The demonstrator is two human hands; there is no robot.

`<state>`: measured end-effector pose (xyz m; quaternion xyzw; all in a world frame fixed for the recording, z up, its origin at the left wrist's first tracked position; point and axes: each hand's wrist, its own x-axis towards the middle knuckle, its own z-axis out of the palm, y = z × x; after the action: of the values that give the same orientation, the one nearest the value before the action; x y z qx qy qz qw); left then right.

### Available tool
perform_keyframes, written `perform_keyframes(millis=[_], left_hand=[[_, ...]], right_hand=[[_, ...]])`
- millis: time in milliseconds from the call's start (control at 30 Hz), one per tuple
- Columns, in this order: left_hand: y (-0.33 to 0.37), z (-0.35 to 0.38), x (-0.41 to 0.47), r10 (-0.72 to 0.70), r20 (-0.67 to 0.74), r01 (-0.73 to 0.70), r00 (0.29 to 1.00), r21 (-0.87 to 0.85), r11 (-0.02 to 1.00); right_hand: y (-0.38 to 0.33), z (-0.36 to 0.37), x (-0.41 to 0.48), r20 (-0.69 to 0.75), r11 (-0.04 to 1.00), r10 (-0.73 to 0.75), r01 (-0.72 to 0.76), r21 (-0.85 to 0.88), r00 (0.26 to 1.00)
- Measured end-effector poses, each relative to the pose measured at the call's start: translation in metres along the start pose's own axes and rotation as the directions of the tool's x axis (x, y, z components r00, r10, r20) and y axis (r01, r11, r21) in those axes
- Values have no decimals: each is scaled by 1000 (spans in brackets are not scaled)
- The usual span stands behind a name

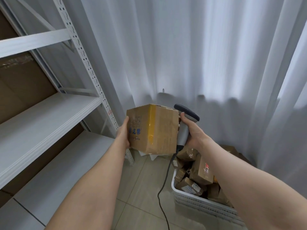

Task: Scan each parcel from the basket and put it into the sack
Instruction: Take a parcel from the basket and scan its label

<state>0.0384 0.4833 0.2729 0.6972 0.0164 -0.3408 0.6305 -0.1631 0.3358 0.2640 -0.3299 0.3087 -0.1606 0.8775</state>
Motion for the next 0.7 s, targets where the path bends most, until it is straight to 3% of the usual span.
perform_keyframes(millis=[167, 333, 467, 700], left_hand=[[2, 12, 0, 93, 28, -95, 995, 113, 989], [15, 29, -27, -171, 143, 114, 975, 338, 934], [22, 25, -24, -322, 209, 228, 923, 376, 898], [8, 21, -11, -212, 349, 105, 913, 303, 947]], right_hand=[[14, 13, 2, 1, 990, 94, -93, -103, 996], [22, 5, 7, -27, 993, 114, -115, -40, 993], [19, 1, 10, -7, 994, 90, -91, -67, 996], [13, 2, 11, 22, 974, -129, 131, -184, 991]])
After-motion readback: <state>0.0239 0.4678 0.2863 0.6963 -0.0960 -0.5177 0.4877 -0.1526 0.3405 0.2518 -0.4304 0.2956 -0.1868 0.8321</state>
